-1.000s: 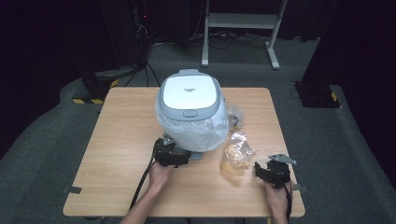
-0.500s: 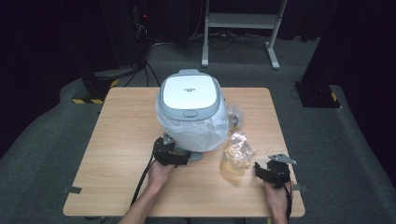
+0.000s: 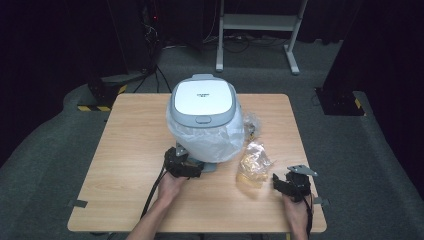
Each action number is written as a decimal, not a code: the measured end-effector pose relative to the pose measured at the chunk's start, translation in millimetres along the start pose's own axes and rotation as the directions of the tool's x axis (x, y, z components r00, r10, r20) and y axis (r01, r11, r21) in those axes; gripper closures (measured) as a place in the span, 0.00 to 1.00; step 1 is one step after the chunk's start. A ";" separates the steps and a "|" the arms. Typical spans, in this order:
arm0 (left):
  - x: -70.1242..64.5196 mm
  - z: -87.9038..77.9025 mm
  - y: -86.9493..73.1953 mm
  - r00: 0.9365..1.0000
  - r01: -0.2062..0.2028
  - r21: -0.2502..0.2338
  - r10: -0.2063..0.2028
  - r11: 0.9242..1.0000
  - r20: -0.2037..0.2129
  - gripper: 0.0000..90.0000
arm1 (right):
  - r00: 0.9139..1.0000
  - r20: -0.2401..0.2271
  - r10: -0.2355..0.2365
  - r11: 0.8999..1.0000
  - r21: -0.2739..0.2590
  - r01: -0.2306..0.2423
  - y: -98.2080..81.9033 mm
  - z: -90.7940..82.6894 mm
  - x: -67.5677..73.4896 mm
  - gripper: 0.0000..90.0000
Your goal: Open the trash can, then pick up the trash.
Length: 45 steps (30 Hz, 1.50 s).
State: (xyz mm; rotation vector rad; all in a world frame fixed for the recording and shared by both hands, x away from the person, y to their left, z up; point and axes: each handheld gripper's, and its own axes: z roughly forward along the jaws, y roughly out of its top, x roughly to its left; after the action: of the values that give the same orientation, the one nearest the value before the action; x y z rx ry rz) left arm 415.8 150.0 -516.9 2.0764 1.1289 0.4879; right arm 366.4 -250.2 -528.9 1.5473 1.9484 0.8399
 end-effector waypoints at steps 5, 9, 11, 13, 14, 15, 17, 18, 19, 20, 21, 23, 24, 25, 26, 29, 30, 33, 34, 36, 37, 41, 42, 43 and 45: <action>-0.8 0.6 -0.4 1.000 -0.001 -0.002 0.001 1.000 -0.003 0.00 | 1.000 0.000 0.000 1.000 0.000 0.000 0.0 0.0 0.0 0.30; -0.7 1.0 -0.1 1.000 -0.012 0.004 0.012 1.000 -0.012 0.00 | 1.000 -0.010 -0.009 1.000 -0.003 0.009 0.0 -0.2 0.5 0.33; -0.8 1.0 0.0 1.000 -0.014 0.007 0.014 1.000 -0.012 0.00 | 1.000 -0.010 -0.008 1.000 -0.003 0.008 0.0 -0.2 0.5 0.33; -1.8 1.5 -0.1 1.000 -0.010 0.000 0.010 1.000 -0.019 0.00 | 1.000 -0.011 -0.009 1.000 -0.003 0.009 0.1 -0.1 0.4 0.33; -2.1 1.7 -0.2 1.000 -0.009 0.003 0.009 1.000 -0.015 0.00 | 1.000 -0.012 -0.008 1.000 -0.002 0.008 0.2 -0.1 0.5 0.33; -2.1 1.7 -0.2 1.000 -0.009 0.003 0.009 1.000 -0.015 0.00 | 1.000 -0.014 -0.007 1.000 -0.001 0.007 0.2 -0.2 0.7 0.33; -2.3 1.6 -0.2 1.000 -0.012 0.001 0.012 1.000 -0.024 0.00 | 1.000 -0.020 -0.009 1.000 -0.003 0.009 -0.1 -0.6 1.2 0.36; -2.4 1.7 -0.3 1.000 -0.013 0.001 0.013 1.000 -0.025 0.00 | 0.999 -0.032 -0.009 1.000 -0.012 0.009 -1.0 -1.9 0.5 0.38; -2.4 1.7 -0.3 1.000 -0.013 0.001 0.013 1.000 -0.025 0.00 | 0.999 -0.032 -0.009 1.000 -0.012 0.009 -1.0 -1.9 0.5 0.38; -2.5 1.9 -0.5 1.000 -0.015 -0.001 0.015 1.000 -0.026 0.00 | 0.998 -0.060 0.009 0.999 -0.036 -0.012 -2.1 -4.2 0.1 0.38; -2.5 1.9 -0.5 1.000 -0.015 -0.001 0.015 1.000 -0.026 0.00 | 0.998 -0.060 0.009 0.999 -0.036 -0.012 -2.1 -4.2 0.1 0.38; -3.0 2.5 -1.1 0.999 -0.015 -0.004 0.015 1.000 -0.029 0.00 | 0.996 -0.086 0.004 0.997 -0.074 -0.010 -4.5 -9.4 3.1 0.37; -4.5 4.2 -1.6 0.999 0.007 -0.028 -0.008 1.000 -0.036 0.00 | 0.996 -0.093 0.003 0.997 -0.079 -0.010 -5.1 -11.3 5.1 0.36; -4.5 4.2 -1.6 0.999 0.007 -0.028 -0.008 1.000 -0.036 0.00 | 0.995 -0.099 -0.006 0.996 -0.087 -0.003 -5.5 -13.1 6.6 0.35; -3.8 4.5 -2.2 0.999 0.003 -0.021 -0.003 1.000 -0.034 0.00 | 0.994 -0.109 -0.008 0.995 -0.096 -0.002 -5.7 -15.3 7.8 0.34; -2.3 4.1 -2.6 0.999 -0.020 0.009 0.021 1.000 -0.027 0.00 | 0.992 -0.127 -0.002 0.993 -0.117 -0.013 -5.6 -20.9 10.2 0.33; -2.8 5.7 -3.4 0.999 -0.015 0.006 0.015 1.000 -0.029 0.00 | 0.990 -0.144 -0.007 0.991 -0.136 -0.013 -4.6 -26.4 11.9 0.32; -2.9 6.1 -4.1 0.999 -0.009 -0.002 0.009 1.000 -0.034 0.01 | 0.987 -0.160 -0.017 0.989 -0.150 -0.007 -3.0 -31.1 14.4 0.30; -3.5 6.9 -4.5 0.999 0.002 -0.012 -0.003 1.000 -0.037 0.01 | 0.986 -0.167 -0.020 0.988 -0.153 -0.006 -2.2 -32.9 15.6 0.29; -3.3 7.8 -5.6 1.000 0.017 -0.013 -0.017 1.000 -0.021 0.01 | 0.981 -0.191 -0.029 0.987 -0.160 -0.002 0.3 -36.5 19.6 0.27; -3.3 7.8 -5.6 1.000 0.017 -0.013 -0.017 1.000 -0.021 0.01 | 0.981 -0.191 -0.029 0.987 -0.160 -0.002 0.3 -36.5 19.6 0.27; -4.9 8.2 -7.6 0.999 0.041 -0.035 -0.042 0.999 -0.023 0.01 | 0.976 -0.212 -0.052 0.985 -0.173 0.015 4.7 -38.7 25.1 0.24; -4.7 8.1 -7.5 0.999 0.032 -0.040 -0.033 0.999 -0.031 0.01 | 0.973 -0.221 -0.062 0.984 -0.175 0.023 7.6 -39.3 27.9 0.23; -4.8 8.2 -7.4 0.999 0.033 -0.042 -0.034 0.999 -0.032 0.01 | 0.973 -0.221 -0.062 0.984 -0.175 0.023 7.6 -39.3 27.9 0.23; -4.9 8.0 -7.5 0.999 0.031 -0.042 -0.032 0.999 -0.034 0.01 | 0.970 -0.230 -0.073 0.983 -0.181 0.032 10.3 -40.2 31.2 0.23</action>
State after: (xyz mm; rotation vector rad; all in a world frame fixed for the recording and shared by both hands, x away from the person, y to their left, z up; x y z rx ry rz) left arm 413.8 145.3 -527.8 2.0180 1.1602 0.5295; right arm 337.4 -224.3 -494.6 1.3378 2.0060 1.1852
